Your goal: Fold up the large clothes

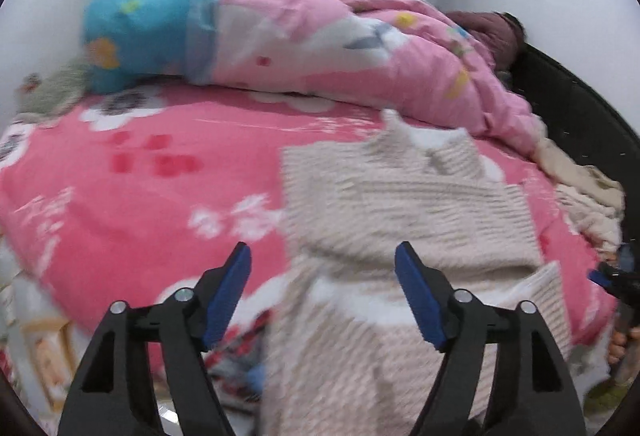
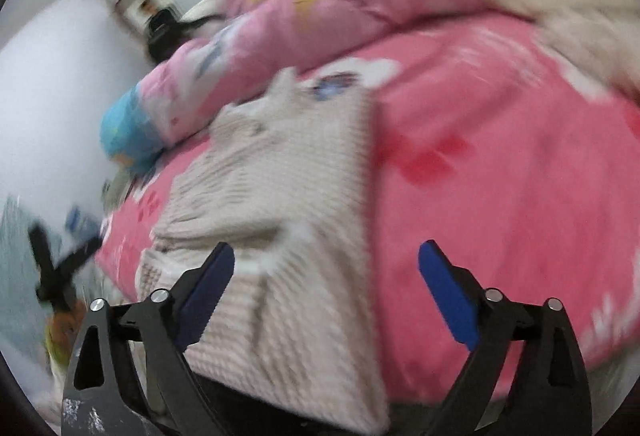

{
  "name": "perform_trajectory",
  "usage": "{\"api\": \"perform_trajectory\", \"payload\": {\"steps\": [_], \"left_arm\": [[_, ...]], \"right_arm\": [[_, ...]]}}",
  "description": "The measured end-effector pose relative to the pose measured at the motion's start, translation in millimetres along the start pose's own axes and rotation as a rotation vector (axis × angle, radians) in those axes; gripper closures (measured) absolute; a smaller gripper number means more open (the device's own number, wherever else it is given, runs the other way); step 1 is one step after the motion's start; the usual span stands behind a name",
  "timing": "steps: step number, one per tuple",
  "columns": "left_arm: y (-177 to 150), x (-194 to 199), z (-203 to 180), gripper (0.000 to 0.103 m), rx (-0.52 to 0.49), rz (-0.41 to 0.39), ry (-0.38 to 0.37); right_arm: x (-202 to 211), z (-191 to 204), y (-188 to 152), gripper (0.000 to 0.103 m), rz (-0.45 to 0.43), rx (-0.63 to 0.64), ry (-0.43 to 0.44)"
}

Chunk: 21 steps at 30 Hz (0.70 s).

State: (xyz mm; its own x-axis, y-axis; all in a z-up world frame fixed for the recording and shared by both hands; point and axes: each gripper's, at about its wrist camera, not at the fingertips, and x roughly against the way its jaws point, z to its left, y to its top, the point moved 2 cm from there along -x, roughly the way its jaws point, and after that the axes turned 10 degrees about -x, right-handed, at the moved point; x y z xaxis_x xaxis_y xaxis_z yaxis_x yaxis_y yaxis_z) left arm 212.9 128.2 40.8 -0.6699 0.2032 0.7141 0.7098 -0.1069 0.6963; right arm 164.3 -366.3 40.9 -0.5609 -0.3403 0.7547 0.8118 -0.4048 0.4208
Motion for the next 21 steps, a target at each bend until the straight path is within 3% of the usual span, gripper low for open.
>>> {"api": "perform_trajectory", "payload": {"steps": [5,9,14,17,21], "left_arm": [[49.4,-53.5,-20.9,0.022,-0.104,0.048,-0.027],[82.5,-92.8,-25.2,0.019,-0.087,0.066,-0.1],[131.7,-147.3,-27.9,0.018,-0.029,0.079,-0.166],[156.7,-186.3,-35.0,0.017,0.002,0.111,-0.2],[183.4,-247.3,-42.3,0.017,0.065,0.162,-0.187]], "right_arm": [[-44.2,44.7,42.2,0.011,0.064,0.167,-0.027],[-75.6,58.5,85.2,0.01,0.103,0.218,-0.039],[-128.1,62.4,144.0,0.01,0.199,0.164,-0.008],[-176.2,60.4,181.1,0.01,0.278,0.068,0.014],[-236.9,57.6,219.0,0.01,0.341,-0.057,0.019]]}}
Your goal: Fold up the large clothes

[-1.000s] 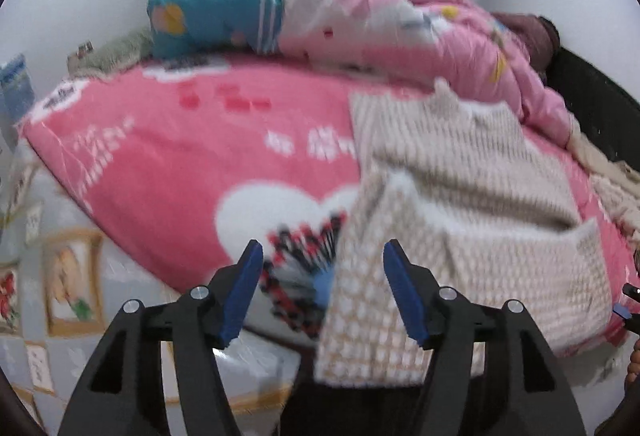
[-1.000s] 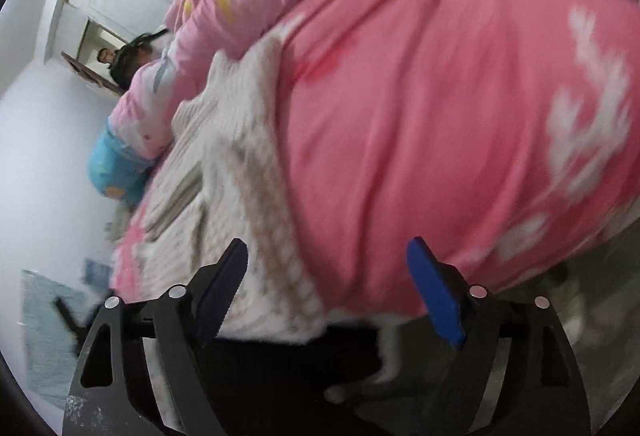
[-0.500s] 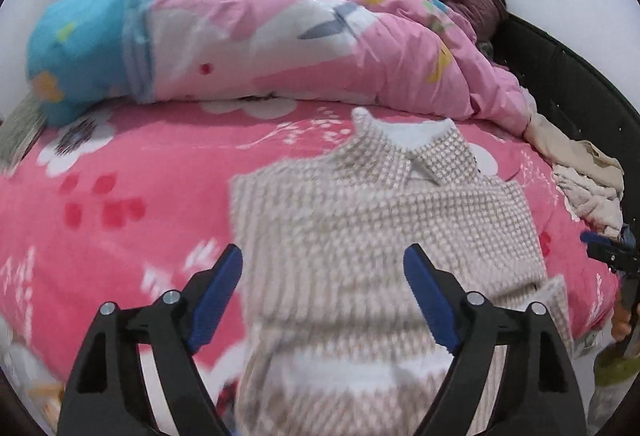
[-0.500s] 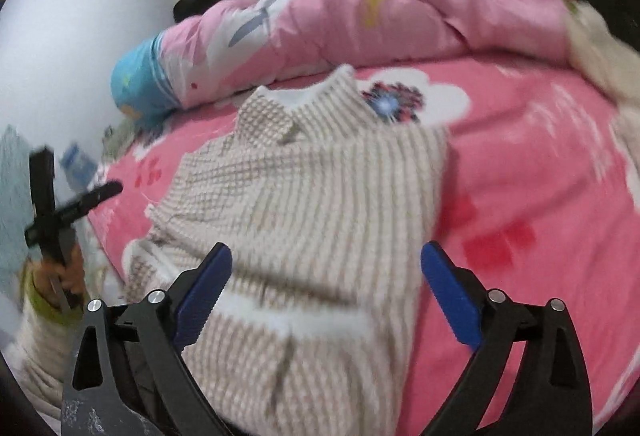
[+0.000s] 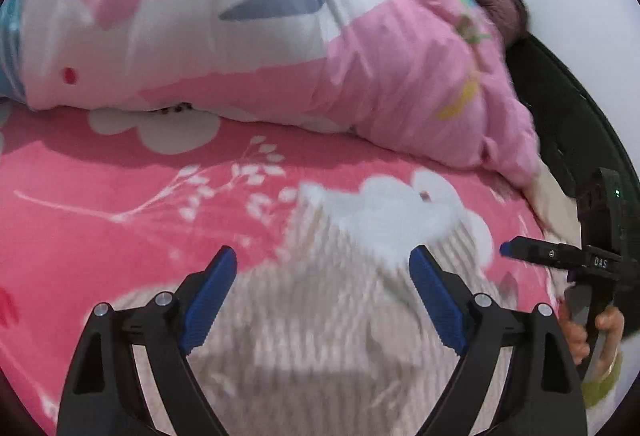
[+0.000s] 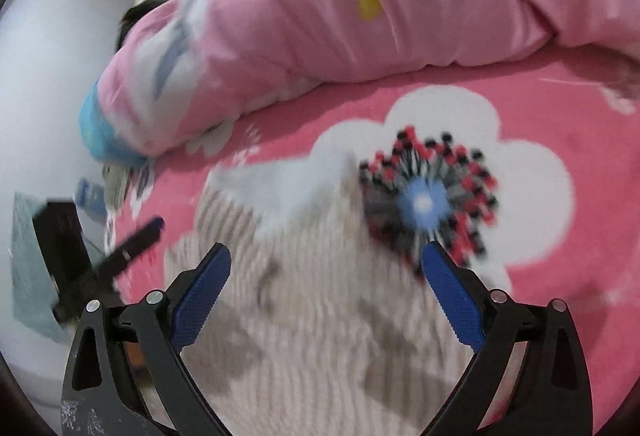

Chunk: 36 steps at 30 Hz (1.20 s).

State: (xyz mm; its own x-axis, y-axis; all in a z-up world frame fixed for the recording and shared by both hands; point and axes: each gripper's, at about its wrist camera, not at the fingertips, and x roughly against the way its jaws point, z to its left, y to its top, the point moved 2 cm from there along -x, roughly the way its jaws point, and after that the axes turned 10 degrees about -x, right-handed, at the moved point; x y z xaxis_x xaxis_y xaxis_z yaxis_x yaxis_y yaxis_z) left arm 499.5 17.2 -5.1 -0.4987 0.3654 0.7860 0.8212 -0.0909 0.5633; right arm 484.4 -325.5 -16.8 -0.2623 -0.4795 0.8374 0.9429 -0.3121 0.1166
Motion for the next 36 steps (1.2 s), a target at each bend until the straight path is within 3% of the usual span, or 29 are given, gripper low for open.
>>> {"api": "perform_trajectory", "payload": {"steps": [5,6,8,10,12,13,18,21,25,27,30,31,33,36], "left_arm": [[21.5,-49.7,2.3,0.017,-0.046,-0.001,0.149],[23.0,-55.2,2.0,0.019,-0.07,-0.015,0.18],[23.5,-60.4,-0.2,0.038,-0.121,-0.026,0.212],[19.6,-60.6,-5.1,0.066,-0.191,-0.015,0.227],[16.2,-52.8,-11.2,0.09,-0.25,-0.021,0.222],[13.2,-43.3,-16.3,0.091,-0.289,-0.04,0.237],[-8.4,15.3,-40.9,0.094,-0.443,-0.135,0.234],[-34.8,41.2,-50.9,0.095,-0.494,-0.142,0.227],[-79.8,55.0,-59.2,0.097,-0.558,-0.126,0.22],[-101.0,54.3,-59.1,0.097,-0.579,-0.114,0.227],[-115.7,50.1,-52.5,0.097,-0.585,-0.107,0.226],[-118.7,49.1,-51.0,0.097,-0.584,-0.107,0.215],[-120.8,48.2,-50.0,0.097,-0.589,-0.108,0.204],[-123.3,48.8,-47.8,0.095,-0.59,-0.1,0.199]], "right_arm": [[-47.8,-1.6,35.2,0.018,0.039,-0.063,-0.013],[-53.6,-1.5,36.2,0.026,0.045,-0.059,-0.027],[-64.5,-3.3,35.0,0.047,0.047,-0.06,-0.077],[-67.3,0.4,27.7,0.08,0.045,-0.022,-0.081],[-58.5,10.0,19.8,0.086,0.001,0.052,-0.103],[-50.2,18.3,11.5,0.087,-0.029,0.107,-0.115],[-11.3,47.2,-31.9,0.087,-0.111,0.326,-0.142],[2.0,49.6,-65.7,0.086,-0.117,0.429,-0.169],[3.1,39.2,-114.6,0.079,-0.077,0.546,-0.222],[8.2,36.9,-128.6,0.067,-0.077,0.576,-0.242],[35.6,40.7,-133.3,0.057,-0.107,0.56,-0.142],[46.3,45.4,-129.7,0.054,-0.115,0.536,-0.063],[57.7,51.7,-117.7,0.054,-0.113,0.478,0.064],[44.6,67.2,-99.9,0.056,-0.093,0.422,0.139]]}}
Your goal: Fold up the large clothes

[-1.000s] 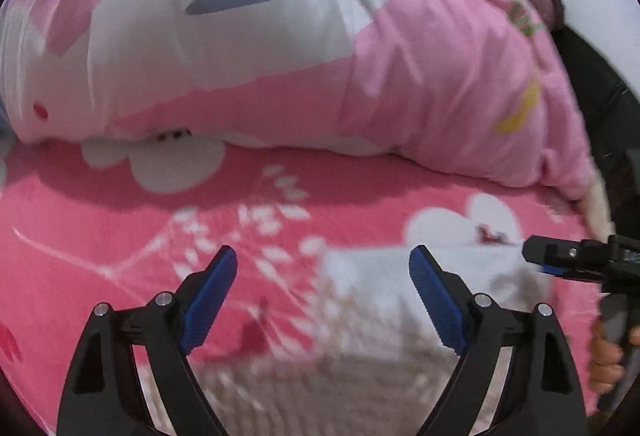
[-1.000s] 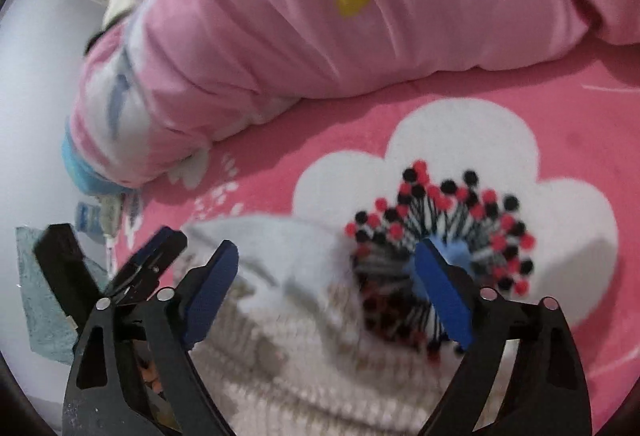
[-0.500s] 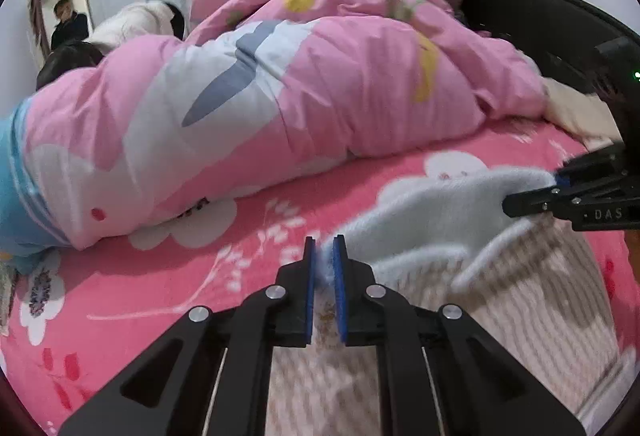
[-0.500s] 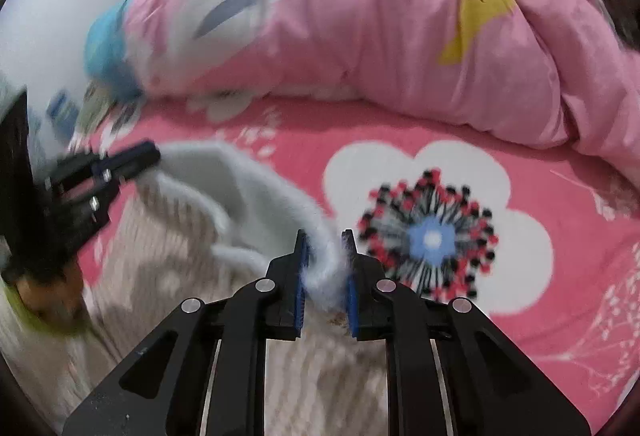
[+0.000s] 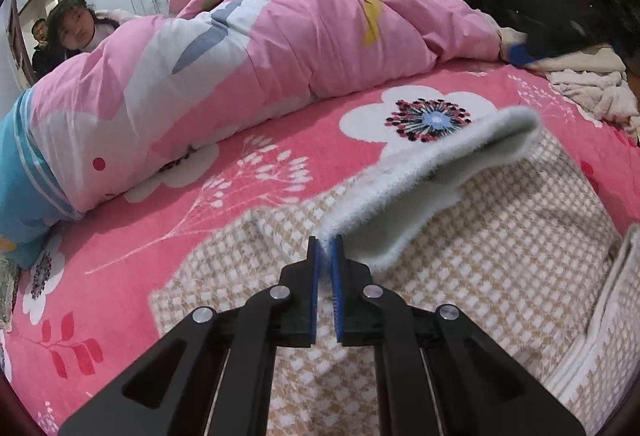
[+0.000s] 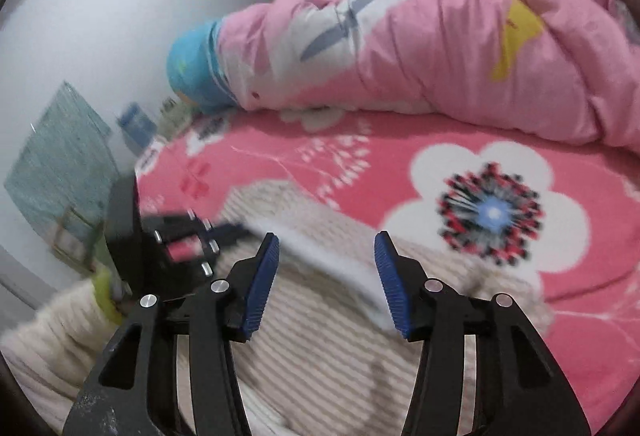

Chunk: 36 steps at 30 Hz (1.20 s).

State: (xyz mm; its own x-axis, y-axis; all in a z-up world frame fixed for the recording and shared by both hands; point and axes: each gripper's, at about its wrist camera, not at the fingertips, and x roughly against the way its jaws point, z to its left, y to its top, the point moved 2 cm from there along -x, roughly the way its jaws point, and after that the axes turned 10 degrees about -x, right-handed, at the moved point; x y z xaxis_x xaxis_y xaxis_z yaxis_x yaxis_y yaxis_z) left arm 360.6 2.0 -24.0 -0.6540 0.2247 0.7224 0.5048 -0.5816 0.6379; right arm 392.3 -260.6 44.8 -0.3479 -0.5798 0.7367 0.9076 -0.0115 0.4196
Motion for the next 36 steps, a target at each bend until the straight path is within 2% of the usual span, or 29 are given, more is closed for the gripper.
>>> {"api": "perform_trajectory", "payload": {"steps": [2,3,5,7,8,11,12,14,15,17,18,19,22,24,27,29,30,32,34,36], "left_arm": [[-3.9,-0.8,0.8,0.094,0.007,0.016,-0.002],[-5.8,-1.1,1.5,0.094,0.009,0.023,-0.001],[-11.4,-0.9,4.1,0.089,0.02,0.048,-0.01],[-19.5,5.9,12.2,0.084,0.065,0.06,-0.055],[-23.8,11.2,17.4,0.083,0.095,0.058,-0.092],[-35.2,31.6,37.4,0.065,0.22,0.005,-0.232],[-37.4,36.5,43.5,0.056,0.256,-0.015,-0.252],[-37.4,40.2,55.5,0.052,0.325,-0.04,-0.277],[-35.6,37.1,62.2,0.052,0.368,-0.037,-0.287],[-31.1,24.1,72.9,0.05,0.471,-0.018,-0.319],[-29.5,14.4,77.1,0.048,0.525,-0.001,-0.346],[-29.5,0.2,83.2,0.045,0.602,0.026,-0.377],[-30.5,-43.8,98.6,0.045,0.788,0.096,-0.466],[-33.2,-70.2,105.6,0.045,0.892,0.142,-0.522],[-32.1,-93.5,113.3,0.046,0.972,0.174,-0.542],[-26.8,-99.3,114.2,0.049,0.982,0.173,-0.552],[-25.5,-99.8,114.3,0.055,0.976,0.171,-0.562],[-18.2,-104.9,108.8,0.058,0.934,0.191,-0.559],[-14.0,-108.5,105.0,0.072,0.88,0.225,-0.509],[-7.3,-103.6,102.8,0.079,0.803,0.215,-0.462]], "right_arm": [[-24.3,2.6,5.6,0.064,0.032,-0.029,0.003],[-49.6,1.2,6.7,0.069,0.075,-0.052,0.004],[-78.0,-2.4,0.9,0.07,0.125,-0.07,-0.029],[-114.9,-13.6,-16.3,0.07,0.214,-0.108,-0.05],[-123.7,-17.3,-25.5,0.07,0.224,-0.108,-0.069],[-113.7,-15.7,-34.4,0.07,0.186,-0.076,-0.058],[-109.6,-16.1,-35.0,0.07,0.189,-0.085,-0.051],[-101.4,-16.5,-36.1,0.07,0.203,-0.085,-0.052],[-94.9,-16.6,-35.8,0.069,0.204,-0.085,-0.056],[-75.1,-19.8,-33.0,0.058,0.166,-0.116,-0.047],[-60.1,-23.1,-33.3,0.045,0.126,-0.144,-0.039],[-44.0,-29.4,-33.3,0.037,0.078,-0.181,-0.023],[-18.0,-56.2,-34.9,0.036,0.02,-0.29,-0.036],[-13.6,-79.1,-39.8,0.036,0.035,-0.39,-0.056],[-18.8,-101.3,-47.7,0.036,0.067,-0.474,-0.057],[-25.3,-107.3,-49.9,0.037,0.085,-0.498,-0.025],[-28.4,-108.3,-49.6,0.039,0.093,-0.497,-0.025],[-38.6,-107.8,-48.0,0.045,0.115,-0.495,-0.023],[-49.3,-106.6,-45.3,0.059,0.145,-0.495,-0.013],[-53.3,-100.9,-44.8,0.076,0.15,-0.466,-0.043]]}}
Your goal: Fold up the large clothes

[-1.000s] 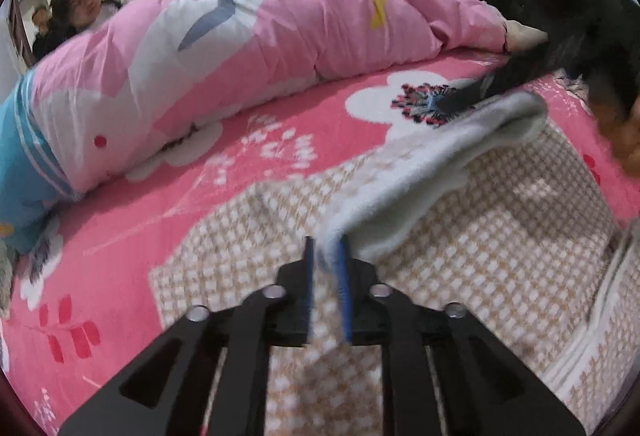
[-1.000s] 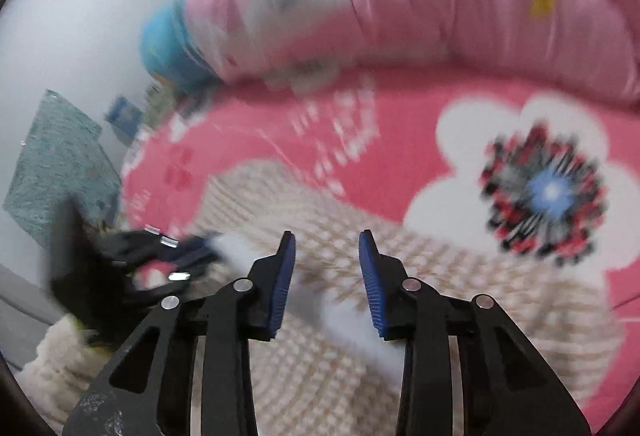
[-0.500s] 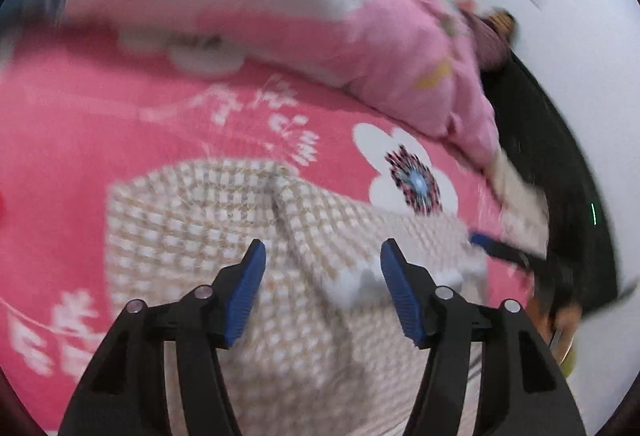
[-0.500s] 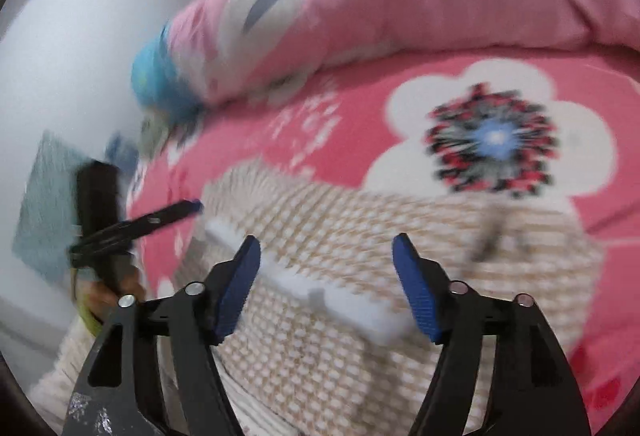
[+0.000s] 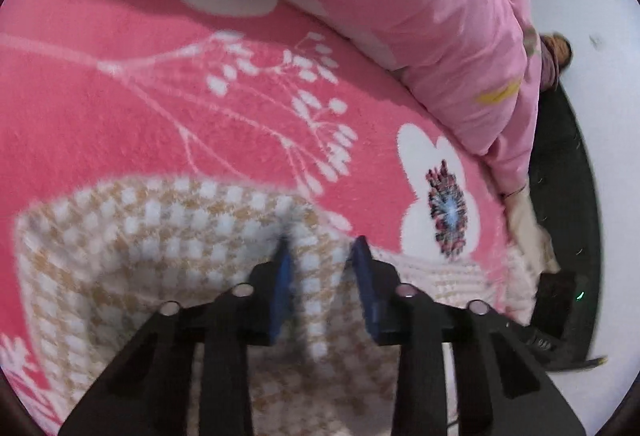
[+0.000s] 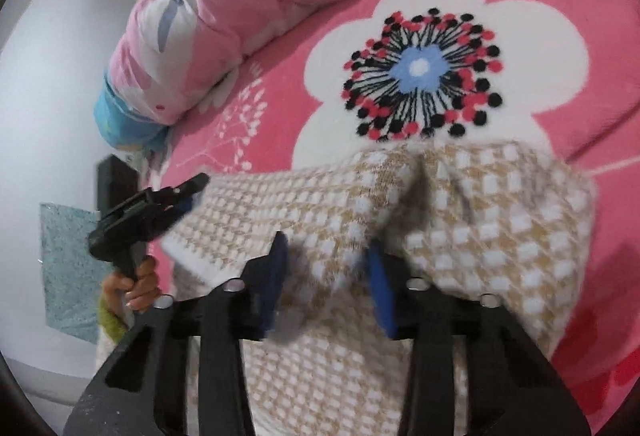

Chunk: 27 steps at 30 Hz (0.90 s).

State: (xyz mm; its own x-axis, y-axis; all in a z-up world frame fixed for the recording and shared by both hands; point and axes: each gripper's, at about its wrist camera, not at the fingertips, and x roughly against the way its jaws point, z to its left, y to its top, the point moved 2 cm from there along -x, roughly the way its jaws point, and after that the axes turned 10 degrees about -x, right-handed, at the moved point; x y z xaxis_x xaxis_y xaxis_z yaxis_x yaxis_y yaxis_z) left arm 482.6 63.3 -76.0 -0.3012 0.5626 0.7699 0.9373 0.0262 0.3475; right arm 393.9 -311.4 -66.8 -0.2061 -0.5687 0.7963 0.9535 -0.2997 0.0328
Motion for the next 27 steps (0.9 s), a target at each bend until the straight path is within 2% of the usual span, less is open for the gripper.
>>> {"api": "perform_trajectory", "payload": {"steps": [1,3,5,6,7,9,12,14,15,16,17,18,20,21,22,24,25,27], "left_arm": [[0.3,4.2,-3.8,0.083,-0.042,-0.012,0.011],[1.2,10.6,-14.2,0.085,-0.142,-0.031,0.048],[-0.4,13.8,-28.5,0.085,-0.284,-0.053,0.118],[-3.1,11.7,-32.0,0.085,-0.354,-0.057,0.153],[-5.6,7.4,-29.3,0.085,-0.382,-0.054,0.17],[-9.6,-3.9,-18.3,0.083,-0.391,-0.03,0.183],[-9.9,-3.5,-4.7,0.07,-0.338,-0.039,0.161],[-9.1,6.0,-3.0,0.069,-0.315,-0.047,0.149],[-9.2,13.6,-4.6,0.068,-0.326,-0.055,0.17],[-9.3,20.7,-8.3,0.067,-0.345,-0.07,0.203],[-10.0,35.2,-14.2,0.066,-0.387,-0.112,0.262],[-11.1,45.7,-20.9,0.066,-0.42,-0.145,0.281],[-12.7,61.0,-39.9,0.066,-0.487,-0.208,0.273],[-14.5,62.7,-51.1,0.066,-0.511,-0.22,0.247],[-16.6,60.2,-61.5,0.066,-0.532,-0.215,0.216],[-28.2,37.0,-85.3,0.066,-0.592,-0.147,0.172],[-36.3,20.4,-90.7,0.066,-0.618,-0.094,0.195],[-50.9,-8.4,-82.4,0.065,-0.615,0.018,0.245]], "right_arm": [[1.0,3.6,-1.1,0.086,-0.01,0.025,-0.016],[6.8,14.4,-5.2,0.089,-0.06,0.093,-0.058],[11.6,26.5,-13.2,0.09,-0.117,0.186,-0.106],[11.5,34.3,-22.7,0.09,-0.152,0.272,-0.165],[9.3,36.1,-27.5,0.09,-0.168,0.321,-0.204],[-6.5,28.0,-38.8,0.088,-0.161,0.383,-0.283],[-5.2,8.0,-40.8,0.088,-0.144,0.328,-0.236],[7.1,3.1,-41.2,0.086,-0.124,0.279,-0.204],[13.5,3.1,-41.8,0.077,-0.122,0.271,-0.215],[18.6,4.2,-41.1,0.066,-0.132,0.27,-0.234],[32.2,9.0,-43.0,0.063,-0.179,0.285,-0.269],[41.6,17.3,-44.6,0.063,-0.218,0.309,-0.284],[55.5,37.0,-46.7,0.063,-0.285,0.36,-0.264],[53.4,47.1,-45.3,0.063,-0.29,0.378,-0.239],[46.2,56.6,-43.7,0.064,-0.287,0.397,-0.228],[19.7,71.5,-45.1,0.064,-0.244,0.45,-0.235],[0.9,73.9,-48.5,0.066,-0.207,0.485,-0.259],[-30.4,59.5,-58.7,0.066,-0.152,0.548,-0.374]]}}
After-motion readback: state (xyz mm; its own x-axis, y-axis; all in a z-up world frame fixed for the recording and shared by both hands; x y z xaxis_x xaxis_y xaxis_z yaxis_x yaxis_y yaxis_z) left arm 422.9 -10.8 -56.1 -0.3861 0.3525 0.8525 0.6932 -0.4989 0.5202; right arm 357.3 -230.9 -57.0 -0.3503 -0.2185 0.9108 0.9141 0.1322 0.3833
